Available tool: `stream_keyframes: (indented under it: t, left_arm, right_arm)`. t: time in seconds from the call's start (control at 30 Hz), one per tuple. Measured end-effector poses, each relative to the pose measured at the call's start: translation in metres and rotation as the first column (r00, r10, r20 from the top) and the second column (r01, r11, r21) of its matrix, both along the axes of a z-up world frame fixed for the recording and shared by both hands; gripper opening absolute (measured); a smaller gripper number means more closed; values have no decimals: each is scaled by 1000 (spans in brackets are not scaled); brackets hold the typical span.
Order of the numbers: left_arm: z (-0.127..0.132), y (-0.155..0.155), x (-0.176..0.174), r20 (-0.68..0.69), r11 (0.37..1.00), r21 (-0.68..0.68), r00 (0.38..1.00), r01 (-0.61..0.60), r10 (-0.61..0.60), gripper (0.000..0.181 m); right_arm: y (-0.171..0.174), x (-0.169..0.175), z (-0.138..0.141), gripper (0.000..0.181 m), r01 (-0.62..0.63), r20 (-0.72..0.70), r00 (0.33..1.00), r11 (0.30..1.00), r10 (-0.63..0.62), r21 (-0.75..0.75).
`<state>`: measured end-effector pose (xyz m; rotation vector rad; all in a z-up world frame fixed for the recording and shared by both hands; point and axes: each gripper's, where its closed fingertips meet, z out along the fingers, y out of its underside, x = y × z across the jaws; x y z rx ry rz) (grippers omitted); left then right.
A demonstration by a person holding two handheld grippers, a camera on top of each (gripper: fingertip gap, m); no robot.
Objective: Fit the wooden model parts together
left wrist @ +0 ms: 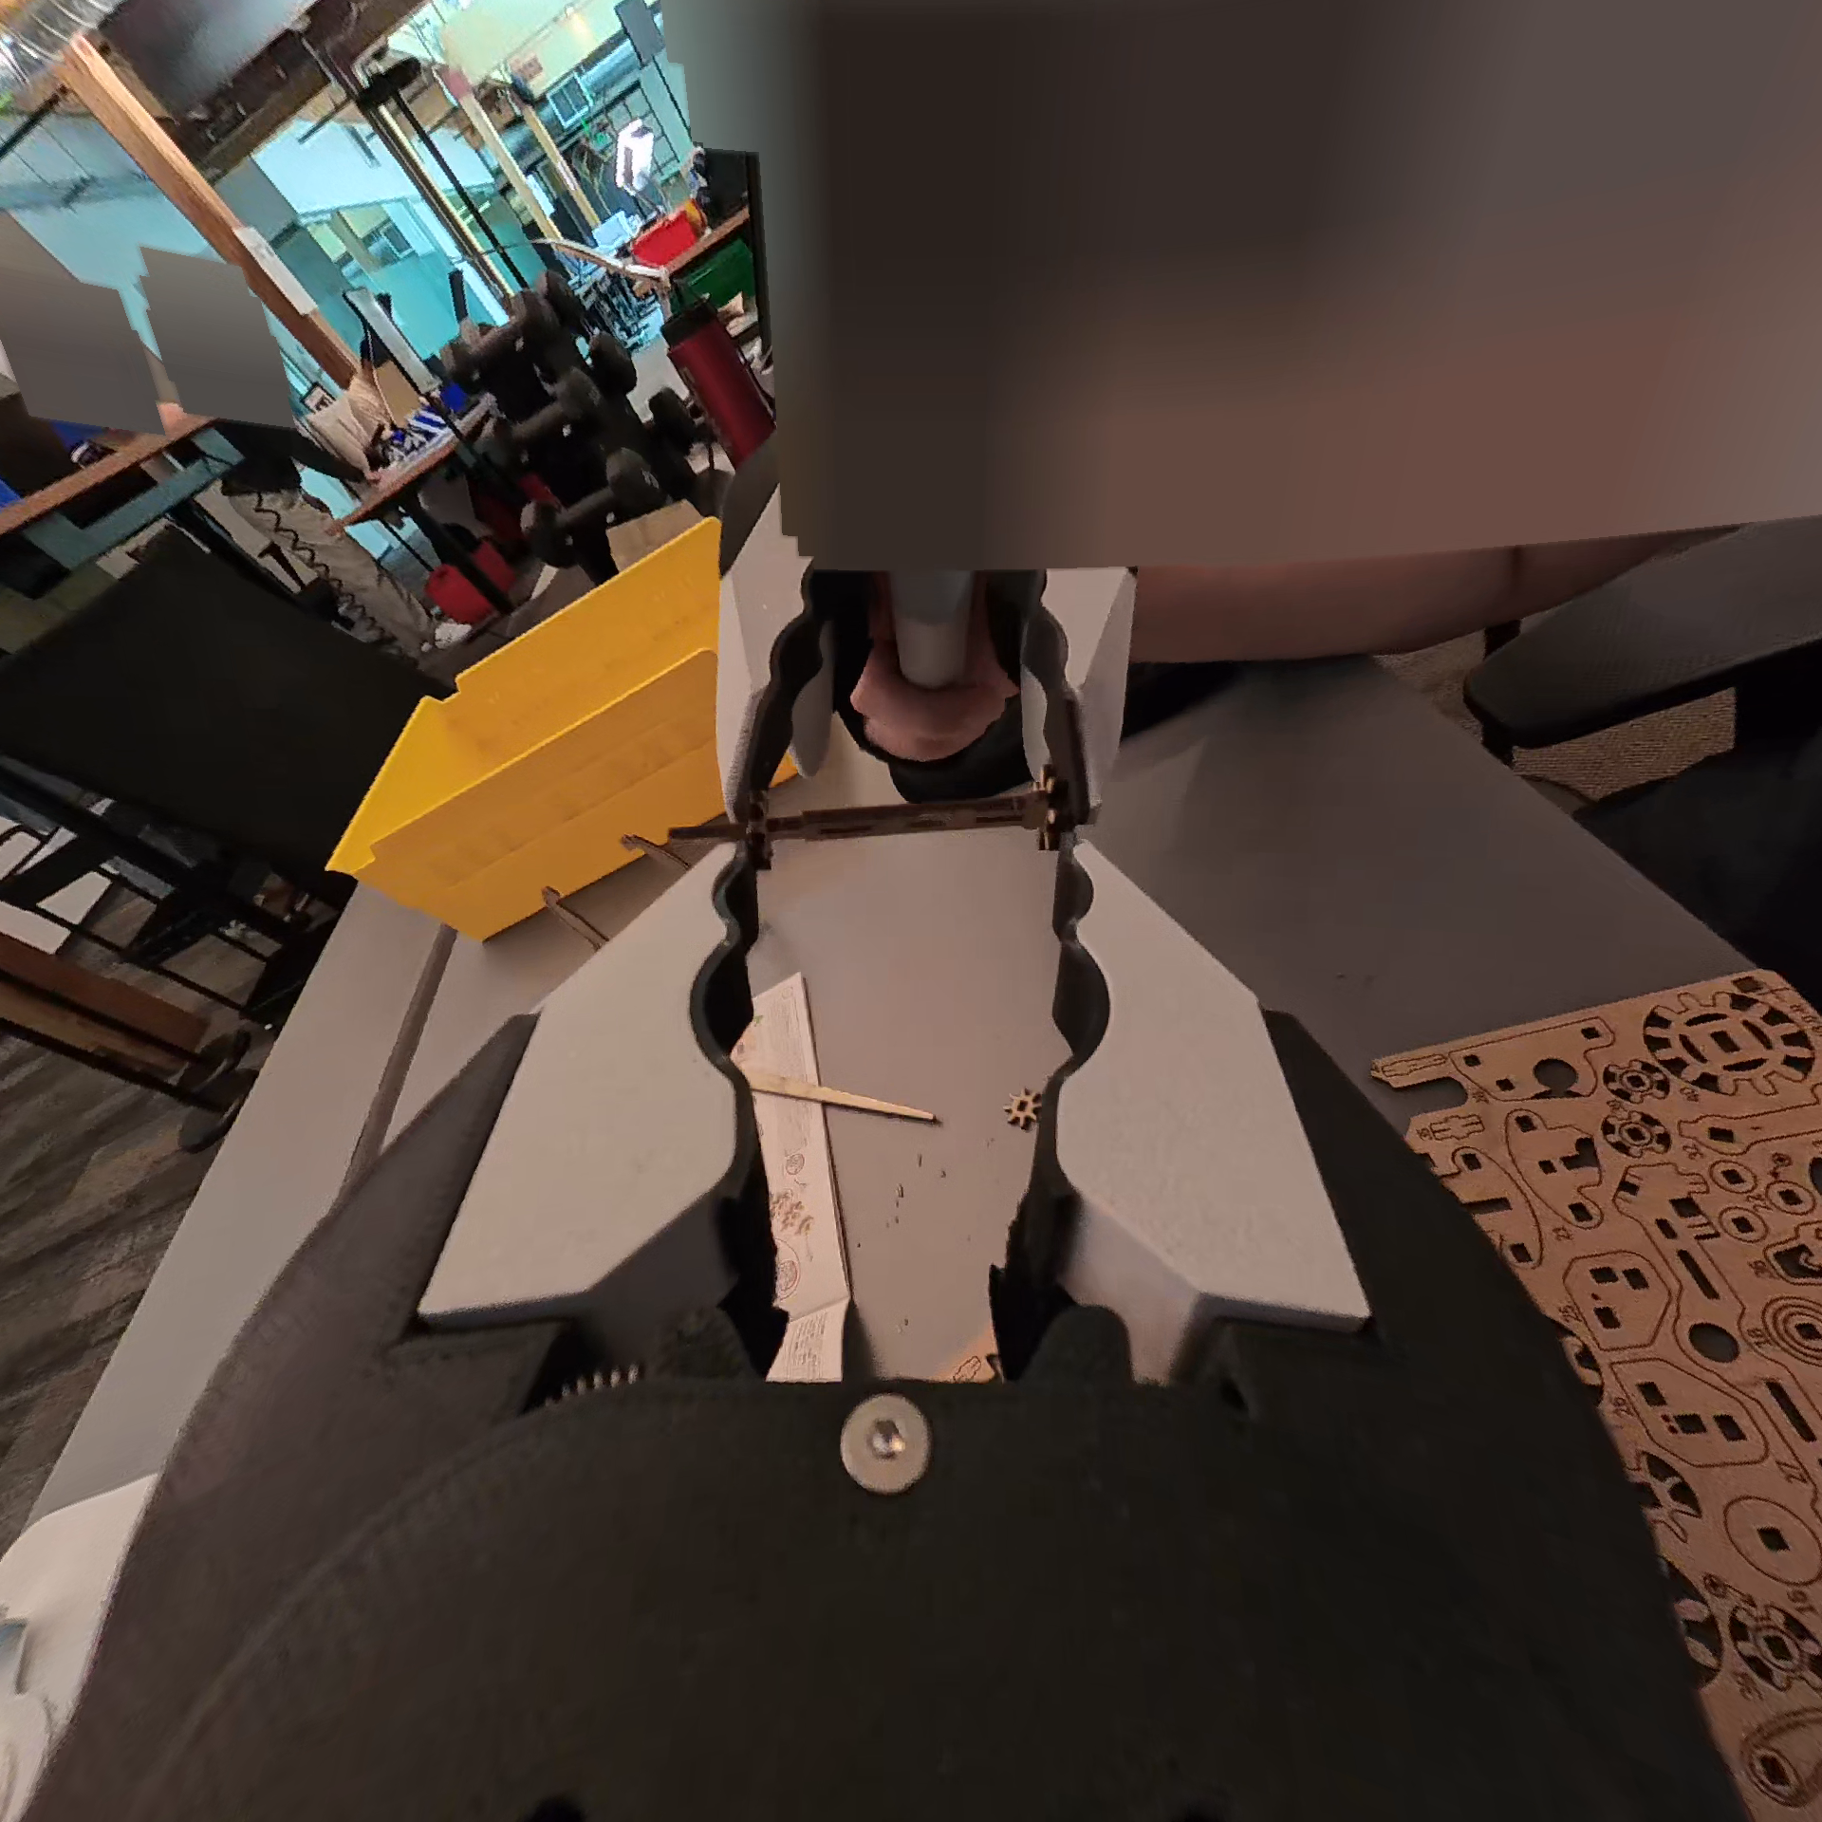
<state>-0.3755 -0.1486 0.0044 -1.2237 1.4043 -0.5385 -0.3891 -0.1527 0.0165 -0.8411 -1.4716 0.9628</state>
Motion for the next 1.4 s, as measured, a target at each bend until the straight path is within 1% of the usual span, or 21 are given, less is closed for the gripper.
stream_keyframes:
  t: [0.3, 0.4, 0.43, 0.47, 0.53, 0.6, 0.67, 0.77, 0.87, 0.93, 1.0, 1.03, 1.07, 1.1, 1.13, 1.17, 1.2, 1.27, 1.3, 1.37, 1.4]
  left_arm:
    - [3, -4, 4, 28, 999, 32, 999, 20, -21, 59]
    - [4, -4, 5, 29, 999, 33, 999, 20, -21, 59]
    - [5, -2, 4, 40, 1000, 28, 999, 2, -3, 48]
    - [10, 1, 1, 69, 1000, 18, 998, -15, 14, 39]
    - [16, 5, -7, 121, 999, -41, 992, -17, 22, 31]
    - [24, 11, -13, 210, 985, -172, 977, -7, 43, 36]
    - [21, 21, -17, 248, 938, -347, 965, 7, 84, 48]
    - [18, 24, -17, 320, 826, -554, 943, 110, 89, 56]
    - [16, 29, -13, 394, 720, -668, 910, 190, 125, 48]
    - [2, 33, -7, 345, 685, -713, 925, 151, 156, 51]
    - [-12, 29, 2, 289, 674, -728, 947, 124, 138, 50]
    - [-16, 30, 6, 275, 677, -728, 950, 105, 148, 41]
    - [-17, 33, 7, 278, 685, -723, 945, 90, 170, 16]
    - [-17, 33, 8, 292, 690, -717, 940, 95, 174, 0]
    - [-19, 32, 8, 289, 691, -717, 942, 97, 168, 0]
    - [-22, 33, 7, 272, 710, -699, 949, 82, 158, 0]
    - [-27, 35, 5, 242, 757, -652, 959, 46, 150, 0]
    - [-34, 36, 2, 179, 866, -499, 976, -21, 127, 0]
    - [-36, 37, 1, 151, 903, -426, 980, -52, 128, 0]
    - [-40, 34, 1, 119, 943, -327, 987, -66, 111, 0]
    - [-44, 30, 2, 105, 953, -299, 991, -51, 86, 0]
  right_arm:
    - [-6, 2, 4, 61, -17, -16, 1000, 999, 18, 31]
    - [-8, 3, 5, 61, -2, -23, 1000, 997, 4, 82]
    - [-9, 4, 5, 61, 3, -22, 1000, 993, 0, 115]
    - [-11, 2, 2, 61, 13, -16, 1000, 987, -10, 158]
    - [-8, -1, 0, 60, 75, -32, 997, 963, -69, 260]
    - [-3, -4, -6, 60, 120, -18, 993, 940, -121, 318]
    - [3, -6, -8, 60, 172, -33, 984, 908, -173, 381]
    - [15, -8, -12, 61, 251, -43, 964, 849, -262, 465]
    - [21, -11, -15, 61, 299, -62, 948, 805, -313, 513]
    - [24, -13, -18, 60, 322, -65, 937, 778, -343, 539]
    - [29, -15, -19, 61, 359, -83, 920, 738, -382, 571]
    - [30, -16, -21, 61, 359, -75, 917, 729, -392, 583]
    - [28, -18, -24, 61, 351, -69, 919, 725, -388, 593]
    - [25, -19, -25, 61, 339, -73, 925, 722, -373, 603]
    - [23, -20, -26, 61, 329, -74, 929, 719, -362, 613]
    - [23, -19, -28, 61, 311, -61, 935, 723, -350, 617]
    - [25, -17, -27, 54, 307, -58, 938, 742, -342, 596]
    - [23, -11, -20, 55, 268, -47, 958, 826, -283, 497]
    - [22, -7, -19, 54, 222, -12, 971, 882, -238, 415]
    - [24, -1, -10, 49, 165, 2, 986, 969, -168, 186]
    - [22, 1, -8, 39, 101, 16, 995, 993, -102, 53]
